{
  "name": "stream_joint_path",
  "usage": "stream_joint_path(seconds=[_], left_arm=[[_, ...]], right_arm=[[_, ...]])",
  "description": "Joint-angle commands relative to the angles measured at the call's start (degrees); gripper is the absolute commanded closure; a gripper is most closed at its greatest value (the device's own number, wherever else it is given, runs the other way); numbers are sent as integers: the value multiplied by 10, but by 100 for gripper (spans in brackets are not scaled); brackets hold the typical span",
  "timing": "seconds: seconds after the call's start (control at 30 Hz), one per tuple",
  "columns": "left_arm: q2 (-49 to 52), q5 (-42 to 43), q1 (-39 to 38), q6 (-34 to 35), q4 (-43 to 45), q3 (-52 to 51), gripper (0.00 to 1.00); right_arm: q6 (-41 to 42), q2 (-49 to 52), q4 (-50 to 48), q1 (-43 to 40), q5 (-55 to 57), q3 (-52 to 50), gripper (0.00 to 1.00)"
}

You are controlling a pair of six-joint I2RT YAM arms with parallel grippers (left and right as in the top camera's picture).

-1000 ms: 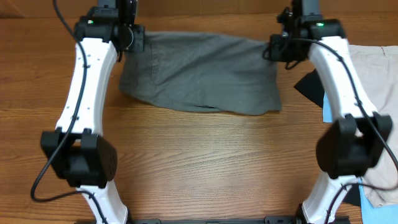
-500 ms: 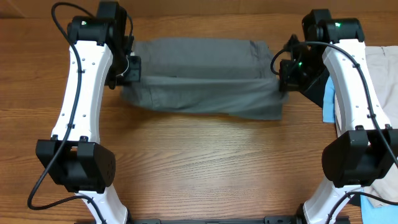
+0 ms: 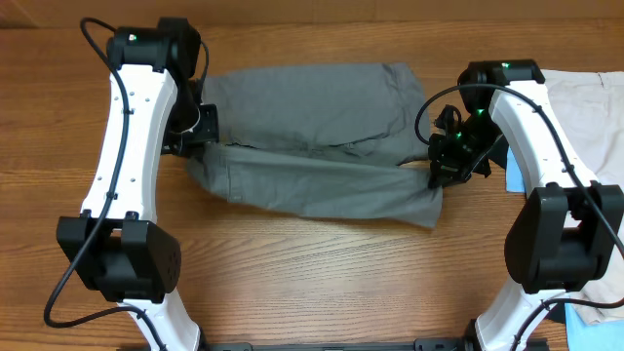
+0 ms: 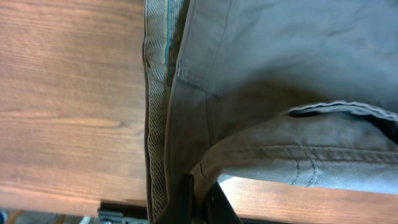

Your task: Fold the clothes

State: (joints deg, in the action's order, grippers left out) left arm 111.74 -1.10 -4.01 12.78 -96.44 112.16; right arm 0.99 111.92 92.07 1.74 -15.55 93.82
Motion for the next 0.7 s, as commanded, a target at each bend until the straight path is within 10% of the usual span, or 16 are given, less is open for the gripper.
stream_joint_path(seconds=[0.0,0.57,0.67], left_arm=[[-13,-16,7,16,-4,-60,96],[-13,19,6,16,70,-339,95],[-13,20,6,16,75,-353,75]], right_arm=[[25,-8,-5,-6,13,-8,96],[53,-8,-59,15,13,-126,96],[52,-8,-73,15,18,-151,84]])
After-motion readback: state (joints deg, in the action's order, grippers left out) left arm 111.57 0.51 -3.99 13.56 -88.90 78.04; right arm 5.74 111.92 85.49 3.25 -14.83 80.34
